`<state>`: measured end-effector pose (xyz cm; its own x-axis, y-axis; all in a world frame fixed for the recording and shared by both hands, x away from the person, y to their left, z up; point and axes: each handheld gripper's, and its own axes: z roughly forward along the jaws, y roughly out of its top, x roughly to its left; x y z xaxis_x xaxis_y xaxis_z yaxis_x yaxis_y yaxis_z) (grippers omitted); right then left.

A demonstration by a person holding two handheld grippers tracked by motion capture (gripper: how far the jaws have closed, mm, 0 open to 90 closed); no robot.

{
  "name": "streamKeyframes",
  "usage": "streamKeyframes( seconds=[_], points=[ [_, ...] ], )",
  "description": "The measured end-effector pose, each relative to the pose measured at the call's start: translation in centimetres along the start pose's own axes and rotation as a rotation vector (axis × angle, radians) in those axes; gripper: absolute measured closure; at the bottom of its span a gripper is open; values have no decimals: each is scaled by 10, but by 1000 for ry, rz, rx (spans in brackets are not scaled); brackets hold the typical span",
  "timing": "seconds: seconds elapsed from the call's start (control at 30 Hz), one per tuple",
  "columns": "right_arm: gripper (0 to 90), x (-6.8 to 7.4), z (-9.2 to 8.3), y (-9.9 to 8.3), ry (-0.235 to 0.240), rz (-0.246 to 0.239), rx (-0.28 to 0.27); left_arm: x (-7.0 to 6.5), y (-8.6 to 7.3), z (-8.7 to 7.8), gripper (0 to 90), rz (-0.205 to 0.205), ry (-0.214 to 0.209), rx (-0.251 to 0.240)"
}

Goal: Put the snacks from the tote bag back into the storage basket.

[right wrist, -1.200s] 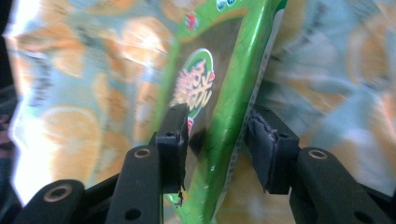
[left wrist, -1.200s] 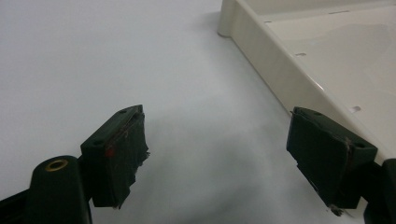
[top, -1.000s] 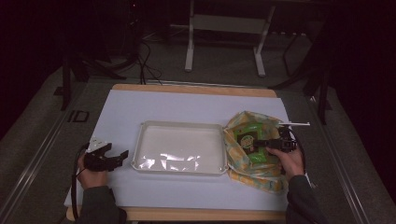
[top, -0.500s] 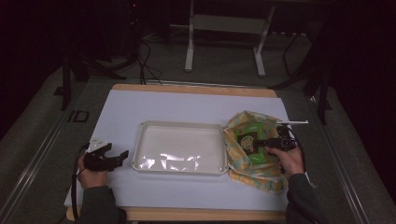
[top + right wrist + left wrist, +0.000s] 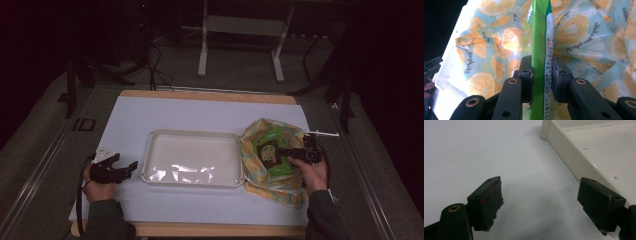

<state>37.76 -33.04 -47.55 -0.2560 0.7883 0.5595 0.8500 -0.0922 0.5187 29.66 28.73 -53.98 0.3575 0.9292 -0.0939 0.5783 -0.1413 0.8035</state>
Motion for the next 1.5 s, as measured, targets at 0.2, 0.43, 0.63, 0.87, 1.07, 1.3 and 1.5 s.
streamKeyframes(
  seconds=[0.2,0.43,0.63,0.87,1.07,1.3,1.5],
  points=[
    [729,3,-5,0,-9,-11,-14,0,0,0,204,2,0,0],
    [730,7,-12,1,-8,-27,-32,0,0,0,204,2,0,1],
    [730,9,-18,3,-8,-34,-42,0,0,0,204,3,0,1],
    [729,12,-23,4,-8,-43,-52,0,0,0,204,4,-1,2],
    [729,13,-28,5,-10,-46,-62,0,0,0,204,4,-1,2],
    [729,17,-35,7,-13,-53,-73,0,0,0,204,3,-1,2],
    [730,19,-39,9,-19,-61,-72,0,0,0,204,2,-1,3]
  ],
)
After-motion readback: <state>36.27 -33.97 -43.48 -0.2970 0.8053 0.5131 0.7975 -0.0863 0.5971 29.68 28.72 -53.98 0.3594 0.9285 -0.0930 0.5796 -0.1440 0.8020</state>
